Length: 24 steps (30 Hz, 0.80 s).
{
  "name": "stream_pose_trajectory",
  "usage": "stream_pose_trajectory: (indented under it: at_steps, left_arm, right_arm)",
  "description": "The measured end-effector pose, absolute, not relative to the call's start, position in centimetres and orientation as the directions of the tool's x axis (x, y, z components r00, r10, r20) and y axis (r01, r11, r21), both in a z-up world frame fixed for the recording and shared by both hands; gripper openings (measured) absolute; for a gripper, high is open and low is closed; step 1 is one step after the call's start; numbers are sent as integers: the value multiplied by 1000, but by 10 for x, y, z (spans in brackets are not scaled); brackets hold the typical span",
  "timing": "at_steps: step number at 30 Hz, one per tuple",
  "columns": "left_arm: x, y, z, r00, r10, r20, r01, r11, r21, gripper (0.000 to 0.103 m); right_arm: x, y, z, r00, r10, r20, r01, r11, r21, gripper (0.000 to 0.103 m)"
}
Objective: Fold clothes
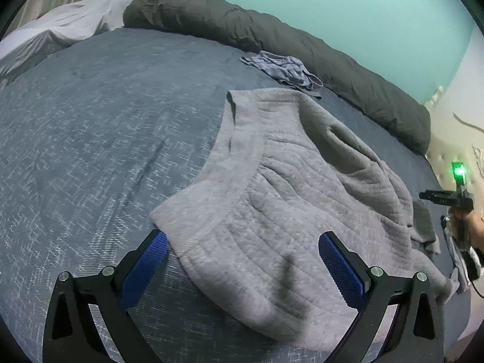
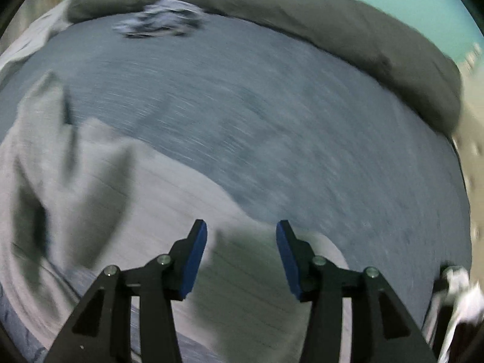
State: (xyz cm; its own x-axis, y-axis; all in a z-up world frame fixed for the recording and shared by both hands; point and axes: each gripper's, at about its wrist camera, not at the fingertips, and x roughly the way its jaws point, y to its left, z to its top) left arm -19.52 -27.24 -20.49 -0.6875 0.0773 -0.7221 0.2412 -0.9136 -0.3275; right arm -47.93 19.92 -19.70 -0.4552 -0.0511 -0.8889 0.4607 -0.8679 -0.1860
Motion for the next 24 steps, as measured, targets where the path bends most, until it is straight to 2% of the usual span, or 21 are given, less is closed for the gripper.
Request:
stream_pose_trajectory:
  at_steps: [8, 13, 21, 24]
  left_arm:
    - [-205, -259, -206, -682, 81, -727, 222, -924, -312, 102]
    - [-204, -257, -205, -683, 78, -726, 222, -925, -309, 102]
    - [-207, -250, -206, -681, 77, -728, 214, -930, -298, 102]
    - [-208, -250, -206, -680, 77, -729, 214, -930, -298, 102]
  right_arm:
    - [-448, 232, -212, -428, -146, -892, 545, -829, -125, 49]
    - [-418, 234, -225, -431, -167, -887, 620, -769, -156, 49]
    - [-396, 229, -255, -474, -94, -876, 669, -685, -289, 49]
    - [-397, 227, -262, -503, -60, -862, 673, -654, -347, 45]
